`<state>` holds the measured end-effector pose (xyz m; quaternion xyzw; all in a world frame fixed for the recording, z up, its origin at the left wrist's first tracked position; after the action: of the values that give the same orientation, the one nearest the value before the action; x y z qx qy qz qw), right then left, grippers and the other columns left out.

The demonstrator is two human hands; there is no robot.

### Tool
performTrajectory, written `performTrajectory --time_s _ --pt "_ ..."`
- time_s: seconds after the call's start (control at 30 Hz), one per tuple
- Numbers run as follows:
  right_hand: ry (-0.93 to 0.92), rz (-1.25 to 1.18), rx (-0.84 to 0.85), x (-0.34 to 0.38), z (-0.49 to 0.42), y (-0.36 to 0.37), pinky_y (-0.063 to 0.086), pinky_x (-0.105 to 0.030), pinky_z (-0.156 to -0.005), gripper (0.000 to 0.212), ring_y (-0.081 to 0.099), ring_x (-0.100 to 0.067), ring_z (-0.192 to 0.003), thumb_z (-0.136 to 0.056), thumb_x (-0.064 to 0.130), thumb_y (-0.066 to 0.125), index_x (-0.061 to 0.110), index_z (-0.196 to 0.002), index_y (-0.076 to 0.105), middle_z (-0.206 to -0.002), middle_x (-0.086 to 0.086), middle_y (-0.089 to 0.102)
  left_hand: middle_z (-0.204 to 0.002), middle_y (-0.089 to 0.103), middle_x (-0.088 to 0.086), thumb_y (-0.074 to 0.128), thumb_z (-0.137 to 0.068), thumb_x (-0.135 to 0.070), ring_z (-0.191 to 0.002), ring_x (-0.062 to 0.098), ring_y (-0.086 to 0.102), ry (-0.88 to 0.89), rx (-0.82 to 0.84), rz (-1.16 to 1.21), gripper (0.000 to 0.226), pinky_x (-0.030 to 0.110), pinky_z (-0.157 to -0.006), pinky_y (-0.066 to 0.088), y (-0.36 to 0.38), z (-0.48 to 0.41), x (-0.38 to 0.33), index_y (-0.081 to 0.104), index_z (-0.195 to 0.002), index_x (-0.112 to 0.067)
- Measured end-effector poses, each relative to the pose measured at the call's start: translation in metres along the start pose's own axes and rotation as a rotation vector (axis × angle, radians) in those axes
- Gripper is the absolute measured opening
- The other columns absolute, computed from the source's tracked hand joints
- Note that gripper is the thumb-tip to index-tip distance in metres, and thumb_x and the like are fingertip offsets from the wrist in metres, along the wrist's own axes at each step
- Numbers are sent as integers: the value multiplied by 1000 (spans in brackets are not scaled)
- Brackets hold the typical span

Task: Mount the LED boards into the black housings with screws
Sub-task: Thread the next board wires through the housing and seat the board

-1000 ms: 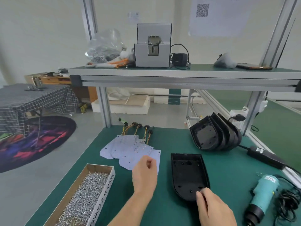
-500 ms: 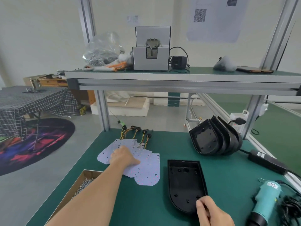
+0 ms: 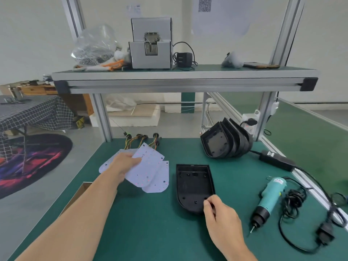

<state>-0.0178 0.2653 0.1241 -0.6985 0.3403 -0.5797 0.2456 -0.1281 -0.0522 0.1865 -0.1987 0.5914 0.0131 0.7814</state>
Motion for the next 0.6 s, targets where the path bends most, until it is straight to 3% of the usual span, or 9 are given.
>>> performTrajectory --time_s 0.13,0.23,0.33,0.47,0.6 --pt "4 1 -6 -3 0 1 39 -25 -58 21 51 -10 -62 -103 40 44 30 -85 47 -61 9 54 -98 74 9 57 -98 -3 -85 27 71 107 167 131 16 42 -83 55 -2 38 -8 70 -107 -5" --pt "1 10 0 -3 -1 1 39 -30 -59 20 49 -11 -61 -103 38 43 29 -86 48 -60 9 52 -109 74 14 54 -98 -7 -94 29 70 170 275 270 21 45 -88 54 -5 68 -5 66 -115 -3" --pt "-7 10 3 -3 -1 0 38 -31 -59 20 44 -11 -57 -103 34 43 27 -85 48 -57 8 47 -122 68 21 59 -92 -13 -107 37 66 171 394 416 36 52 -95 54 -10 93 4 62 -125 1" --pt "-25 38 5 -2 -2 -1 35 -32 -58 20 41 -12 -57 -103 32 42 25 -85 47 -57 6 45 -115 71 19 76 -82 -16 -96 31 72 247 552 470 39 41 -78 58 -7 126 2 69 -119 -4" --pt "-22 9 -18 -5 -3 1 40 -33 -62 16 44 -14 -60 -102 30 44 26 -87 47 -59 6 48 -113 72 18 89 -70 -15 -99 28 70 333 631 494 48 37 -88 56 4 148 -1 70 -113 -4"
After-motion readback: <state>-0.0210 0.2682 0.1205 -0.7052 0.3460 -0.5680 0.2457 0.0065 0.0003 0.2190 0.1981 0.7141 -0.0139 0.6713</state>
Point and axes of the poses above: each hand's wrist, its own z-axis away from the middle knuckle, its own y-axis out of the palm, x = y × z, the point moved 3 cm from there along -z, towards the middle knuckle
